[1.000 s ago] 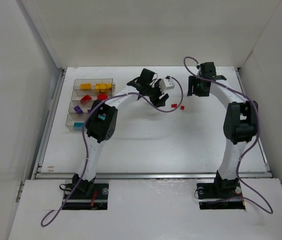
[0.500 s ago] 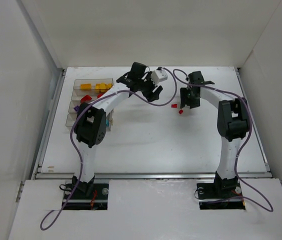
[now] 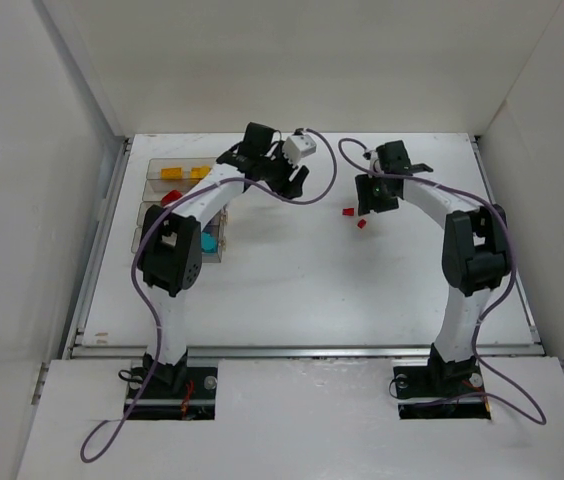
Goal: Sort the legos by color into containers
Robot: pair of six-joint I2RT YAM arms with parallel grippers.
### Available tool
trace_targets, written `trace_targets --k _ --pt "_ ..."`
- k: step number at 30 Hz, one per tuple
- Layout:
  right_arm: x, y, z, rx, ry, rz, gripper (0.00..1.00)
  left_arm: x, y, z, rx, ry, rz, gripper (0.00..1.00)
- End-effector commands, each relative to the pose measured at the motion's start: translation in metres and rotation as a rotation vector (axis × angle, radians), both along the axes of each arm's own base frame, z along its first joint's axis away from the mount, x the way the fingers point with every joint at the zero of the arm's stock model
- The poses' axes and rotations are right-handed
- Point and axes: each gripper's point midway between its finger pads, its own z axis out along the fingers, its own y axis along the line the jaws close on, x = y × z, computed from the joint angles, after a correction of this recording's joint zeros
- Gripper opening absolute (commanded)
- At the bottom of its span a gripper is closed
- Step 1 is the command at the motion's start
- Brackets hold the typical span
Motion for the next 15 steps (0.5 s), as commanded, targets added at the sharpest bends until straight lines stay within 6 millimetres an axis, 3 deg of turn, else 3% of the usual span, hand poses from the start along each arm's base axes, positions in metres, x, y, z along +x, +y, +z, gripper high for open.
trace_targets --k 1,4,8,10,15 --pt "-0.001 0.008 0.016 0.004 -0.059 0.122 0.59 -0.004 0.007 0.041 -0.042 -0.057 0.021 0.6" --pt "-0.01 0.007 -0.002 -0.003 0.035 0.107 0.59 -0.005 0.014 0.043 -0.041 -0.054 0.045 0.6" --pt "-0.009 0.017 -0.003 0.042 0.049 0.065 0.61 -0.007 0.015 0.044 -0.041 -0.054 0.045 0.6" --pt "-0.001 0.013 0.004 0.035 -0.006 0.018 0.62 -0.009 0.016 0.04 -0.041 -0.039 0.05 0.6" --pt "-0.002 0.015 0.002 0.035 -0.013 0.06 0.64 -0.011 0.016 0.041 -0.045 -0.033 0.055 0.6"
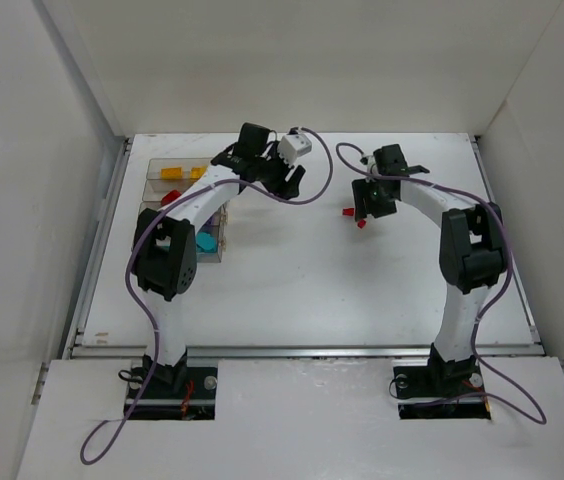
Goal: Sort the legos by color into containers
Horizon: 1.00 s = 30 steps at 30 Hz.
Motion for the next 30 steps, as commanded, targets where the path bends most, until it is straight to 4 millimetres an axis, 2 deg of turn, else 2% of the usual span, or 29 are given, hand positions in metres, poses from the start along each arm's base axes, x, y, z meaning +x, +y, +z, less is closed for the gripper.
trace_targets --k 1,6,14,20,25,30 --pt "0.01 0.013 0.007 0.008 -0.053 0.048 0.63 -0.006 0.001 0.03 -0.038 -0.037 0.011 0.6" --pt "-0.001 0.02 -0.011 -0.045 -0.024 0.095 0.63 -0.004 0.0 0.031 -0.041 -0.046 0.01 0.6" --pt "0.003 0.012 -0.015 -0.084 -0.031 0.051 0.54 -0.004 0.007 0.028 -0.028 -0.046 0.022 0.6" --pt "0.003 0.009 -0.016 -0.103 -0.021 0.043 0.54 -0.004 0.007 0.032 -0.032 -0.055 0.022 0.6" --pt "0.004 0.008 -0.017 -0.109 -0.015 0.051 0.4 -0.006 0.008 0.029 -0.028 -0.046 0.022 0.6" --pt "-0.001 0.01 -0.019 -0.107 0.002 0.086 0.38 -0.003 0.012 0.029 -0.028 -0.046 0.031 0.6"
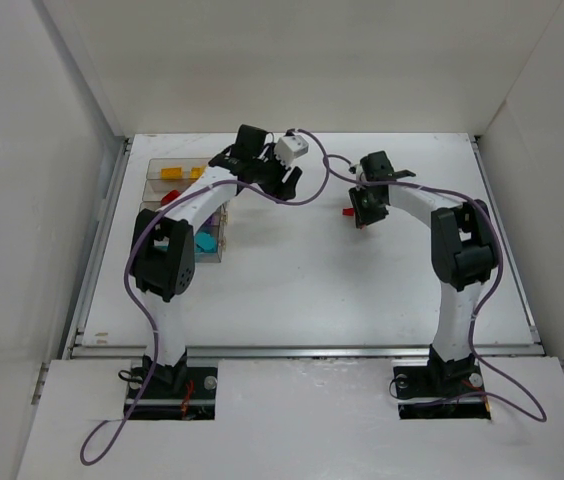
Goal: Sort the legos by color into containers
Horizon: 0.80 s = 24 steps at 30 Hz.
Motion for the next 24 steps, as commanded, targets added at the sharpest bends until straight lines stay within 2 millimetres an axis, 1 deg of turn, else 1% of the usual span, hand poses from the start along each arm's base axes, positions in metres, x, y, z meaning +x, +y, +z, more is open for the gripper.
trace_targets --k 1,4,5,7,8,9,10,11,12,15,16,18,19,20,21,22,23,24 --pt "0.007 0.004 0.003 0.008 -0.014 0.027 0.31 -0.001 0.004 0.034 -0.039 -0.061 0.008 0.6" --pt "0.005 0.005 0.002 0.013 -0.003 0.031 0.21 -0.001 0.004 0.034 -0.039 -0.061 0.008 0.6" --pt "0.005 0.005 0.002 0.019 -0.001 0.018 0.13 -0.002 0.003 0.034 -0.044 -0.059 0.001 0.6" --pt "0.006 0.006 0.012 0.029 -0.02 0.009 0.07 -0.003 0.004 0.033 -0.04 -0.05 0.001 0.6" --pt "0.004 0.007 0.014 0.038 -0.019 0.013 0.03 -0.003 0.004 0.033 -0.04 -0.05 0.001 0.6" --pt "0.007 0.008 0.027 0.052 -0.054 0.006 0.0 -0.004 0.005 0.039 -0.038 -0.064 -0.006 0.6" --pt "0.01 0.011 0.035 0.066 -0.075 0.01 0.0 -0.003 0.005 0.039 -0.032 -0.073 -0.013 0.6" --pt "0.007 0.013 0.038 0.079 -0.077 0.017 0.0 -0.005 0.006 0.038 -0.028 -0.063 -0.013 0.6" --pt "0.007 0.014 0.045 0.091 -0.089 0.022 0.0 -0.005 0.006 0.04 -0.021 -0.071 -0.021 0.6" --pt "0.01 0.024 0.079 0.154 -0.145 0.041 0.0 -0.008 0.005 0.05 -0.017 -0.097 -0.061 0.6" --pt "0.011 0.028 0.096 0.181 -0.175 0.042 0.0 -0.013 0.005 0.046 -0.013 -0.079 -0.084 0.6" --pt "0.009 0.031 0.117 0.237 -0.181 0.05 0.0 -0.023 0.003 0.063 -0.011 -0.135 -0.169 0.6" --pt "0.015 0.033 0.138 0.27 -0.215 0.044 0.0 -0.029 0.004 0.07 -0.002 -0.15 -0.208 0.61" --pt "0.011 0.036 0.157 0.301 -0.231 0.046 0.0 -0.035 0.003 0.077 -0.003 -0.178 -0.253 0.63" --pt "0.011 0.038 0.173 0.335 -0.249 0.063 0.0 -0.04 0.008 0.091 0.03 -0.265 -0.306 0.66" --pt "0.015 0.043 0.201 0.371 -0.299 0.074 0.0 -0.044 0.009 0.102 0.037 -0.312 -0.343 0.67" --pt "0.013 0.047 0.224 0.406 -0.338 0.083 0.0 -0.048 0.012 0.107 0.057 -0.353 -0.371 0.69" --pt "0.011 0.051 0.24 0.435 -0.355 0.091 0.0 -0.051 0.014 0.111 0.076 -0.395 -0.398 0.7"
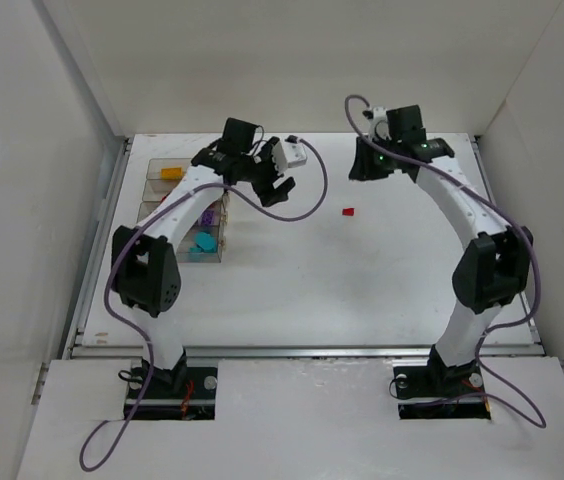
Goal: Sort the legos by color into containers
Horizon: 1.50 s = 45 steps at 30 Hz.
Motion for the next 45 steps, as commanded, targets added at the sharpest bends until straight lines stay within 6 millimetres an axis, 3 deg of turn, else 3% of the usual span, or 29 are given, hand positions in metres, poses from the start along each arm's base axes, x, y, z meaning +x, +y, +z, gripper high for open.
trace_targets --k 1,2,3,5,6,7,9,10,13,15,16,17,22,27,30,36,39,45 --pt "-0.009 0.021 0.105 0.191 -0.159 0.065 0.0 -0.025 0.007 0.097 -0.004 -0.358 -0.211 0.73" --pt "-0.01 0.025 0.13 0.228 -0.201 0.078 0.0 -0.021 0.006 0.114 -0.017 -0.447 -0.219 0.74" --pt "-0.012 0.03 0.148 0.276 -0.225 0.084 0.0 -0.021 0.009 0.114 -0.011 -0.485 -0.211 0.75" --pt "-0.021 0.042 0.174 0.357 -0.252 0.131 0.0 -0.027 0.011 0.149 -0.043 -0.626 -0.19 0.79" --pt "-0.025 0.045 0.184 0.4 -0.247 0.125 0.0 -0.025 0.004 0.176 -0.083 -0.752 -0.183 0.8" --pt "-0.024 0.048 0.193 0.426 -0.265 0.132 0.0 -0.027 0.004 0.165 -0.076 -0.772 -0.165 0.81" --pt "-0.035 0.057 0.206 0.487 -0.261 0.187 0.0 -0.044 -0.002 0.21 -0.157 -0.963 -0.16 0.84" --pt "-0.042 0.06 0.22 0.532 -0.278 0.2 0.0 -0.047 -0.001 0.199 -0.155 -0.979 -0.163 0.86" --pt "-0.068 0.072 0.236 0.617 -0.274 0.287 0.0 -0.063 -0.007 0.22 -0.206 -1.068 -0.174 0.88" --pt "-0.086 0.085 0.248 0.653 -0.298 0.367 0.0 -0.071 -0.013 0.22 -0.226 -1.062 -0.187 0.88" --pt "-0.092 0.09 0.245 0.667 -0.283 0.389 0.0 -0.073 -0.011 0.228 -0.237 -1.085 -0.183 0.88" --pt "-0.101 0.094 0.256 0.699 -0.304 0.416 0.0 -0.076 -0.016 0.227 -0.246 -1.091 -0.193 0.86" --pt "-0.127 0.12 0.26 0.746 -0.263 0.496 0.0 -0.088 -0.025 0.236 -0.27 -1.136 -0.222 0.73" --pt "-0.131 0.139 0.251 0.757 -0.218 0.527 0.0 -0.097 -0.033 0.236 -0.295 -1.133 -0.273 0.68" --pt "-0.133 0.142 0.247 0.755 -0.207 0.525 0.0 -0.101 -0.033 0.235 -0.299 -1.132 -0.282 0.63" --pt "-0.132 0.146 0.239 0.753 -0.186 0.507 0.0 -0.103 -0.032 0.234 -0.299 -1.132 -0.282 0.41" --pt "-0.132 0.146 0.235 0.751 -0.177 0.504 0.0 -0.11 -0.032 0.24 -0.312 -1.149 -0.287 0.35" --pt "-0.129 0.145 0.23 0.743 -0.167 0.481 0.0 -0.112 -0.026 0.24 -0.311 -1.147 -0.266 0.37"
